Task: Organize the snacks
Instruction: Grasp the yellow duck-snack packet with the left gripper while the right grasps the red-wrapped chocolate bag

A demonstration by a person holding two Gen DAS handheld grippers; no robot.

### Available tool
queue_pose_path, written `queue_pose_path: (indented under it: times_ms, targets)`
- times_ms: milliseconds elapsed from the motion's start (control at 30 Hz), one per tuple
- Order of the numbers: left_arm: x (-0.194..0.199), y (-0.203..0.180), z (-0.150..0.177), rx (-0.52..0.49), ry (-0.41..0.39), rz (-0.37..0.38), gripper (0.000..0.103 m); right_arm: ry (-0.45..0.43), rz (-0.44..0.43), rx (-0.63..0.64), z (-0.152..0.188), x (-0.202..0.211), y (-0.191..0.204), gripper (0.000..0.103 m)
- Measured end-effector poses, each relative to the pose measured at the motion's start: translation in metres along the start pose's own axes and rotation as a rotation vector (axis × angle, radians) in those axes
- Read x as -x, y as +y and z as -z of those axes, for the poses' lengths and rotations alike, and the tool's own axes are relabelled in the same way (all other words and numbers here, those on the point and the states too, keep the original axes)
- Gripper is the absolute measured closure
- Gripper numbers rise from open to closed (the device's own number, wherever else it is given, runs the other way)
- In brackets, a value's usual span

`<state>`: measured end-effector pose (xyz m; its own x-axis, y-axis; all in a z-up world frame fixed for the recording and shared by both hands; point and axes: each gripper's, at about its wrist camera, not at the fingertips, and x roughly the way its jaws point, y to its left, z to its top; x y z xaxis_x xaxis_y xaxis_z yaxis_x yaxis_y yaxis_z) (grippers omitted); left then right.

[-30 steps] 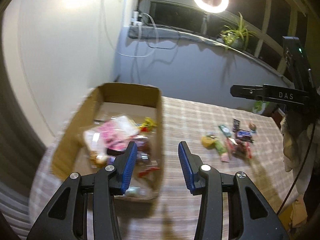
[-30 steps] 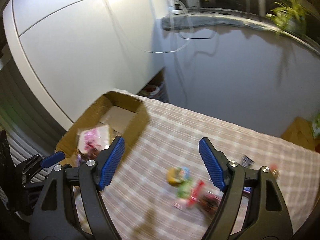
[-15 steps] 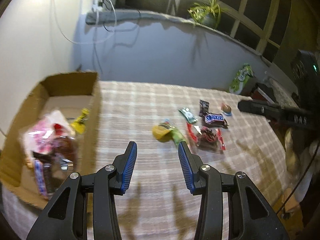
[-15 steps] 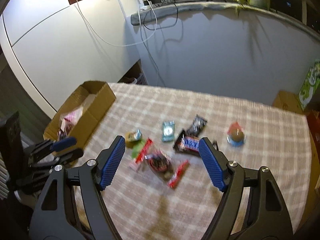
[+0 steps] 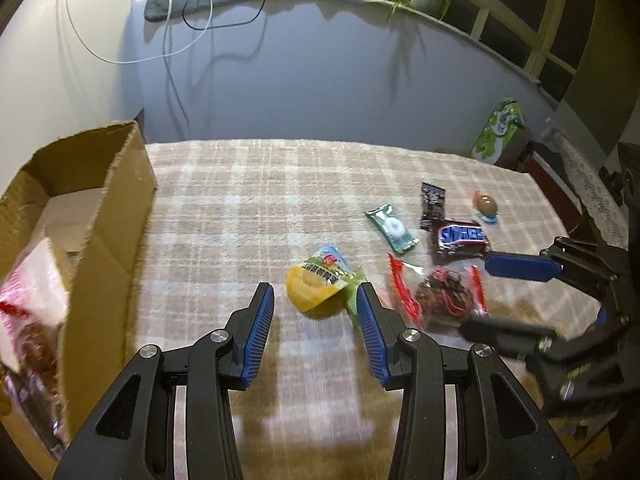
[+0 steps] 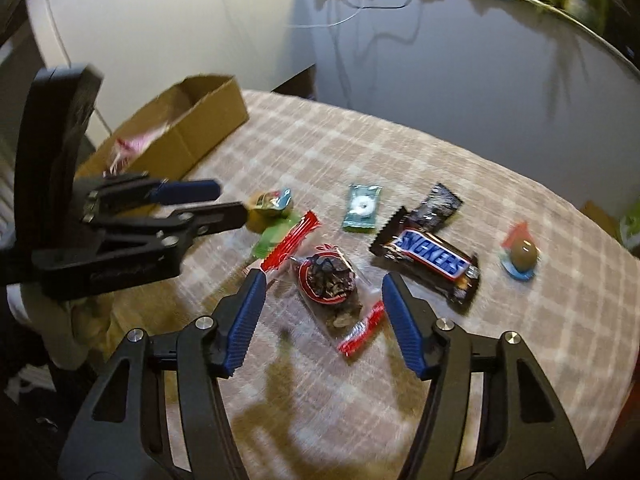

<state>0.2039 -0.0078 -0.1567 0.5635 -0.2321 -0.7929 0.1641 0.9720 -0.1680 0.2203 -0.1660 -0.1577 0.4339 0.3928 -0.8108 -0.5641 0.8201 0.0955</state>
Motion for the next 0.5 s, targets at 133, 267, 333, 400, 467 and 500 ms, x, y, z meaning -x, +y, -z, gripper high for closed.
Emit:
queue_pose_path:
  times_ms: [133, 267, 333, 400, 467, 500]
  targets:
    - [-0.014, -0.005, -0.005, -0.009, 0.017, -0.014, 0.061, 0.024, 0.002, 0.033, -0.002, -0.019, -0.006, 0.040]
    - [-0.026, -0.006, -0.007, -0.013, 0.032, -0.026, 0.061, 0.042, -0.025, 0.036, -0.003, -0.032, -0.013, 0.041]
    - [-0.029, -0.005, -0.008, -0.010, 0.028, -0.028, 0.061, 0.058, -0.036, 0.038, -0.004, -0.040, -0.015, 0.049]
    - [-0.030, -0.005, -0.010, -0.011, 0.027, -0.027, 0.061, 0.047, -0.040, 0.044, -0.004, -0.040, -0.016, 0.050]
    - [-0.032, -0.006, -0.011, -0.016, 0.024, -0.030, 0.065, 0.040, -0.046, 0.036, -0.004, -0.040, -0.017, 0.057]
    - [-0.032, -0.007, -0.011, -0.026, 0.020, -0.038, 0.072, 0.038, -0.045, 0.034, -0.004, -0.040, -0.018, 0.059]
